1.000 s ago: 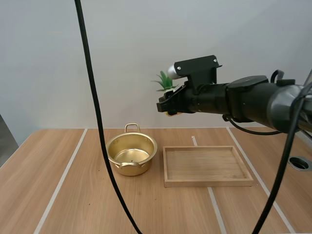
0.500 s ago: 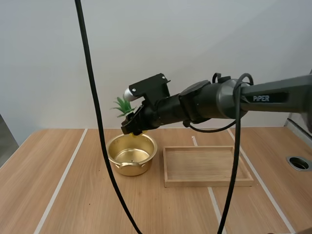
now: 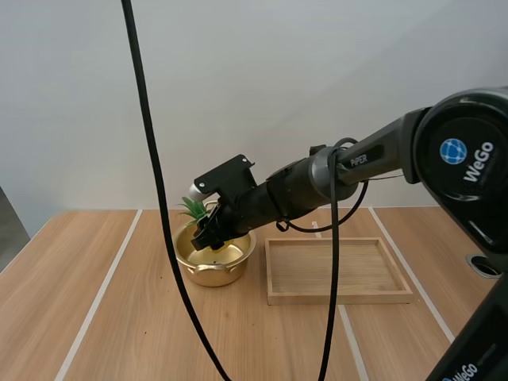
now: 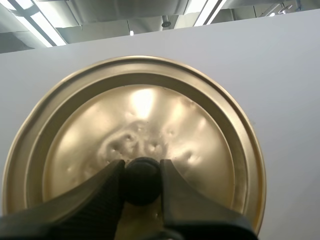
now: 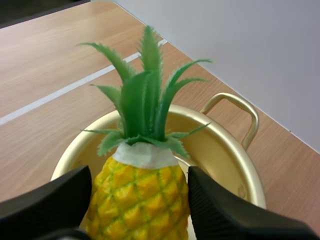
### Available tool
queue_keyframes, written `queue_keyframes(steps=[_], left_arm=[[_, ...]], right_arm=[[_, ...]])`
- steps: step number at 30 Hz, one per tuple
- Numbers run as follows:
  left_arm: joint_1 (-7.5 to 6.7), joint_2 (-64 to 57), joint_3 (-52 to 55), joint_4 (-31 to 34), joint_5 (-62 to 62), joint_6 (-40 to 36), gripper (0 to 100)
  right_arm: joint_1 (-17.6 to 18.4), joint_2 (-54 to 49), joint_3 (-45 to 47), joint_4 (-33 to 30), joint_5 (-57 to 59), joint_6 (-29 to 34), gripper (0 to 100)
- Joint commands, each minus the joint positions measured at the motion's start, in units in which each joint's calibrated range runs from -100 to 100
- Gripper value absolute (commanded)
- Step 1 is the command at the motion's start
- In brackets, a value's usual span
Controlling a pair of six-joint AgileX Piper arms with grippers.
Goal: Open the pot, put the pineapple inside, and close it
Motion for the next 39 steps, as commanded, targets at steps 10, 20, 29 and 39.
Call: queue_keyframes(steps=[10, 20, 29, 39], left_arm=[[-0.13, -0.31, -0.25, -0.53, -1.92, -0.42, 0], [-0.13, -0.31, -0.25, -0.53, -1.92, -0.42, 0], [-0.13, -0.31, -0.25, -0.53, -1.92, -0.42, 0], [-0.13, -0.31, -0.25, -0.53, -1.92, -0.42, 0]], right_arm=[[0.14, 4.75, -1.25, 4.11, -1.71, -2.70, 0], [0.14, 4.94, -3.53, 5.04, -2.78, -2.70, 94], [0.14, 5.31, -3.53, 6.17, -6.98, -2.70, 100], [0.14, -0.69, -3.53, 7.96, -6.28, -2.70, 98]])
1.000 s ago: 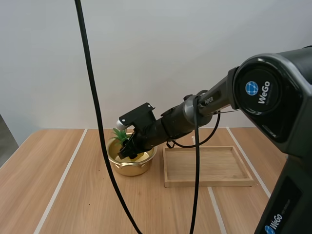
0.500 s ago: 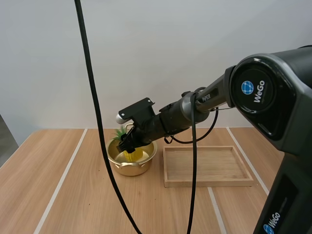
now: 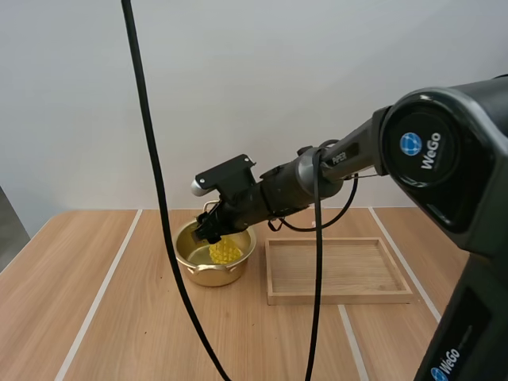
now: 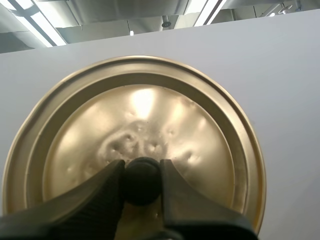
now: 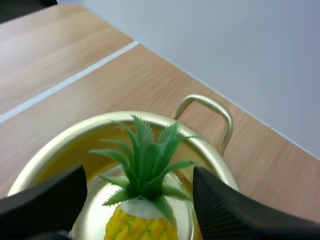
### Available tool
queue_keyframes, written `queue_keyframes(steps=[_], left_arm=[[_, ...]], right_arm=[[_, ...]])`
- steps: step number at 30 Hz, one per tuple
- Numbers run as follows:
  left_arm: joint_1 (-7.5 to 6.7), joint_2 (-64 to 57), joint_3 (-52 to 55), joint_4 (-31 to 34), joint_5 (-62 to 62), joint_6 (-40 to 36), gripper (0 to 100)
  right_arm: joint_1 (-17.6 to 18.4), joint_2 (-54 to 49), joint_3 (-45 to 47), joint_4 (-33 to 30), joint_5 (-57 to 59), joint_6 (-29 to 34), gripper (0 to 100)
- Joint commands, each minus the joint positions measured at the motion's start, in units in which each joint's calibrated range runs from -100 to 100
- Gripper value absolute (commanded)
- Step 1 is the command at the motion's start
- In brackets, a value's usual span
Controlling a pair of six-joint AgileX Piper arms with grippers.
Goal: Open the pot, put the pineapple inside, and close it
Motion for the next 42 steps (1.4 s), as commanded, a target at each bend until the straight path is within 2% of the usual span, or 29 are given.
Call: queue_keyframes(steps=[1, 2, 4, 7, 14, 17, 22, 26, 36, 42], left_arm=[[-0.13, -0.31, -0.25, -0.53, -1.92, -0.42, 0], [-0.13, -0.31, -0.25, -0.53, -1.92, -0.42, 0], [-0.13, -0.31, -0.25, -0.53, -1.92, -0.42, 0], [-0.13, -0.31, -0.25, -0.53, -1.92, -0.42, 0], [-0.13, -0.31, -0.25, -0.53, -1.92, -0.42, 0], [-0.13, -0.31, -0.25, -0.53, -1.92, -0.42, 0], [-0.13, -0.31, -0.25, -0.53, -1.92, -0.42, 0], [-0.13, -0.31, -0.25, -0.53, -1.92, -0.42, 0], [-0.13, -0.31, -0.25, -0.53, -1.92, -0.42, 0], [-0.13, -0.31, -0.25, -0.53, -1.92, -0.42, 0]], right_arm=[[0.14, -3.87, -0.35, 0.76, 0.46, -0.39, 84], [0.14, -4.94, -0.35, 0.76, 0.46, -0.39, 59], [0.14, -6.50, -0.35, 0.76, 0.30, -0.39, 0], [0.14, -7.93, -0.35, 0.76, -2.40, -0.39, 0], [0.06, -10.81, -0.35, 0.94, -20.74, -0.39, 0], [-0.80, -13.48, -0.35, 3.23, -21.44, -0.39, 0], [-4.62, -17.95, -0.35, 7.14, -21.44, -0.39, 0], [-8.19, -22.59, -0.35, 7.57, -21.44, -0.39, 0], [-14.39, -33.87, -0.35, 8.57, -28.65, -0.39, 0], [-17.66, -40.96, -0.16, 10.89, -29.06, -0.39, 0]])
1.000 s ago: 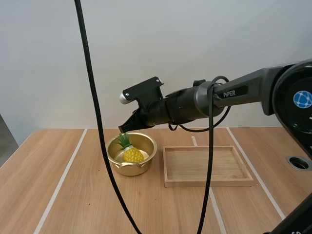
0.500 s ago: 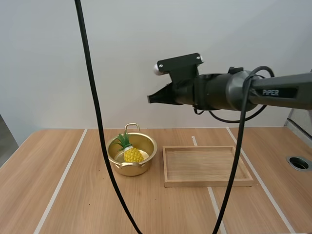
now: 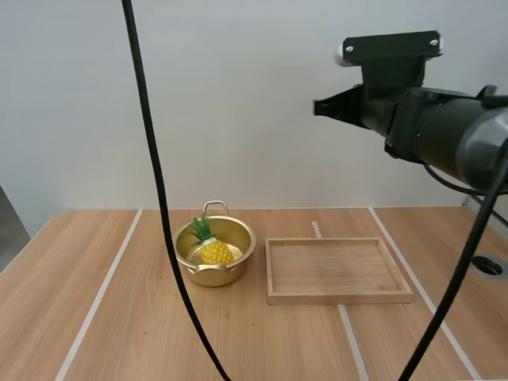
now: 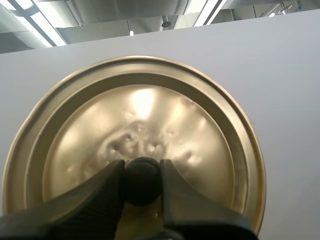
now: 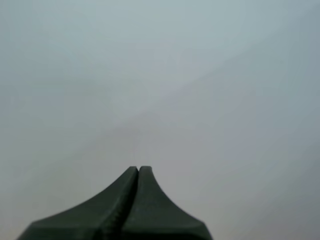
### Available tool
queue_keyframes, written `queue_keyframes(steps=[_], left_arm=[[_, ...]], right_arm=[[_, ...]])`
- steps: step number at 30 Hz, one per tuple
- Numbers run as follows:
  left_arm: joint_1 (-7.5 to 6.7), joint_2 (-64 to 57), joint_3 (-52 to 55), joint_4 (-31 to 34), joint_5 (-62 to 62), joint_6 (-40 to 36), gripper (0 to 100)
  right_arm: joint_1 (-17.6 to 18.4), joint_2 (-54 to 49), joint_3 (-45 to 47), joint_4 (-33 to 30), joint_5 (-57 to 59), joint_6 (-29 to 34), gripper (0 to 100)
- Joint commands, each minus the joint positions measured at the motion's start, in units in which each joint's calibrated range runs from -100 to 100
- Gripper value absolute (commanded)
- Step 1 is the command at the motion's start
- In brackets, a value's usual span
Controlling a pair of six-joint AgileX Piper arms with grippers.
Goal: Open the pot, put the pineapple inside, and close it
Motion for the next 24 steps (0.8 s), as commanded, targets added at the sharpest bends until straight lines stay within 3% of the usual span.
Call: queue_keyframes(steps=[1, 16, 24], left_arm=[[-0.13, -0.31, -0.25, -0.53, -1.92, -0.42, 0], [-0.13, -0.31, -0.25, -0.89, -1.74, -0.42, 0], [-0.13, 2.11, -0.25, 0.81, 17.22, -0.42, 0]], right_arm=[[-3.33, -8.63, 0.28, 3.10, -2.56, -0.39, 0], [-5.45, -27.84, 16.54, 4.19, -2.76, -0.39, 0], [-5.45, -32.30, 21.30, 4.19, -3.49, -0.39, 0]])
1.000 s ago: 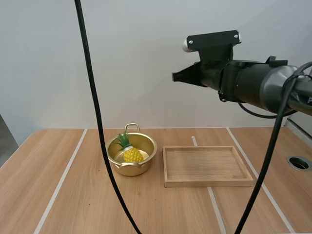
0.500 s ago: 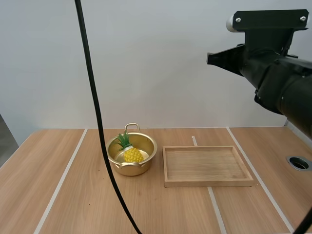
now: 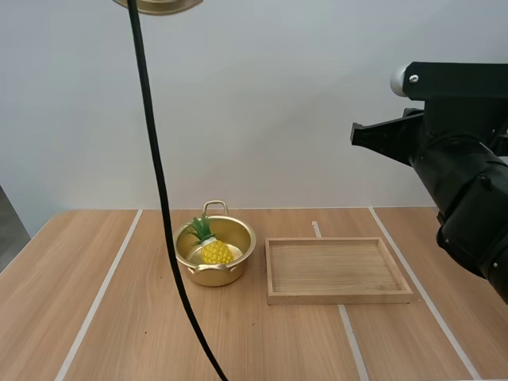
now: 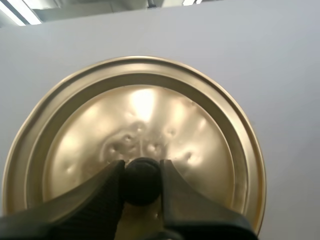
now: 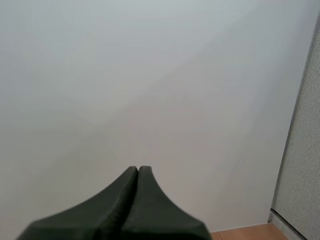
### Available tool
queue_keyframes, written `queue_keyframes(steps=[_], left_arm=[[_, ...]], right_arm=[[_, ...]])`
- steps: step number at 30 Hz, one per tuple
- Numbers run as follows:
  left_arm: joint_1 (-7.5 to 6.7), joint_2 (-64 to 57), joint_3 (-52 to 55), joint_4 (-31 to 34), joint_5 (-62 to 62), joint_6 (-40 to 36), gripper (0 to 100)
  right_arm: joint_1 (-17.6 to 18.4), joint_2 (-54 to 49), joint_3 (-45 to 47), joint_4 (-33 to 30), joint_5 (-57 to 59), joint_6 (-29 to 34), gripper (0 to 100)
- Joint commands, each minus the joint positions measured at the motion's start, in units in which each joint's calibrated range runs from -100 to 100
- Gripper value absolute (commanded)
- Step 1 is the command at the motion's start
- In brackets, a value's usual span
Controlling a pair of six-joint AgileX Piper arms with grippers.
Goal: Open the pot, put the pineapple inside, and close it
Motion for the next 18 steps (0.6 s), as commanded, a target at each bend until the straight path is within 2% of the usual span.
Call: queue_keyframes(steps=[1, 18], left_arm=[[-0.13, 2.33, -0.25, 1.00, 6.97, -0.56, 0], [-0.13, 19.25, 0.00, 3.89, 33.79, -1.77, 0]], right_arm=[[-0.17, -1.04, 1.00, 0.21, -1.68, -0.39, 0], [-0.17, -1.04, 1.12, 0.21, -4.33, -0.39, 0]])
